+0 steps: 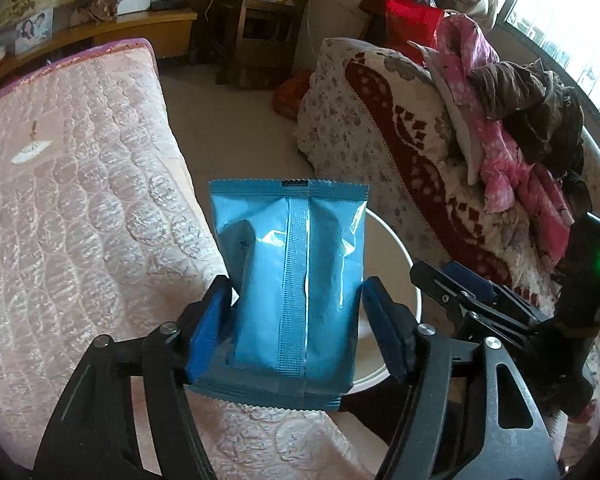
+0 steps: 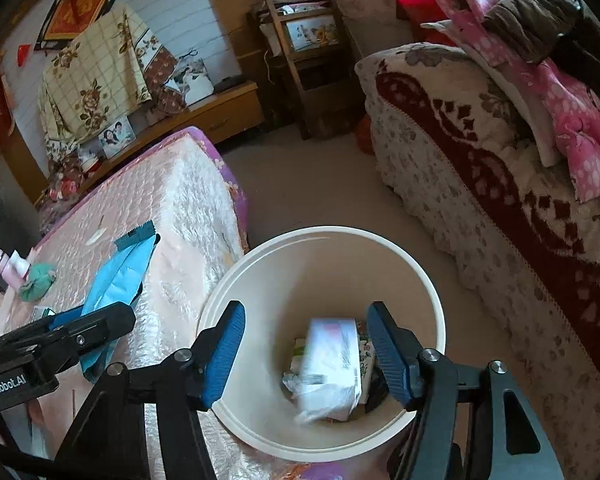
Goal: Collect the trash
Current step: 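Open both tools to drop packet and medicine box into the bin, then move both tools back over the green towel and Watermelon Frost box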
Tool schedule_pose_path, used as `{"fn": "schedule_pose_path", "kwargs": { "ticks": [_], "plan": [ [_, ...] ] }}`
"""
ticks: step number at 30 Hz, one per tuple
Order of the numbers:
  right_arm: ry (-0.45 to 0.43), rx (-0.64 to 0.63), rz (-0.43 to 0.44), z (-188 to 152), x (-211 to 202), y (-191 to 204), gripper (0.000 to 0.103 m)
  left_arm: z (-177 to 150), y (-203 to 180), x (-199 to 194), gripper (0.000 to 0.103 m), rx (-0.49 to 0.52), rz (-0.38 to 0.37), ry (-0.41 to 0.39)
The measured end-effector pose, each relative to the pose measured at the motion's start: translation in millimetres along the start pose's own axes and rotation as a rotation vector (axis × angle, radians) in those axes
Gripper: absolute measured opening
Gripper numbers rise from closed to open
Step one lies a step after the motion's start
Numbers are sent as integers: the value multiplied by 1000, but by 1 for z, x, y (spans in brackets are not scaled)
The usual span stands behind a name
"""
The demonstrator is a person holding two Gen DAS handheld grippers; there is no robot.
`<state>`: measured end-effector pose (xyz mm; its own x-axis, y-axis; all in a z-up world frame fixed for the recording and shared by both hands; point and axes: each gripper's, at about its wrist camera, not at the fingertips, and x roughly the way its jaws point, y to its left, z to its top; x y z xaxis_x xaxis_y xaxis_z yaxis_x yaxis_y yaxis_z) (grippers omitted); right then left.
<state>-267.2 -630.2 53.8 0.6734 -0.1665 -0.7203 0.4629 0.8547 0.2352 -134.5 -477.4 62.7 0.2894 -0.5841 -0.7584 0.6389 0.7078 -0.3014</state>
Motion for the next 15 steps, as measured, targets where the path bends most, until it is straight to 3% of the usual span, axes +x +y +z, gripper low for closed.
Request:
{"fn": "schedule_pose_path", "kwargs": {
  "ticks": [8,15],
  "plan": [
    [19,31,9,-3,2,-6,61,-3,-3,-3,70,11,-8,-5],
    [21,7,16,-5,1,-1,61,-8,3,-17,70,30,44,-33]
  ]
}}
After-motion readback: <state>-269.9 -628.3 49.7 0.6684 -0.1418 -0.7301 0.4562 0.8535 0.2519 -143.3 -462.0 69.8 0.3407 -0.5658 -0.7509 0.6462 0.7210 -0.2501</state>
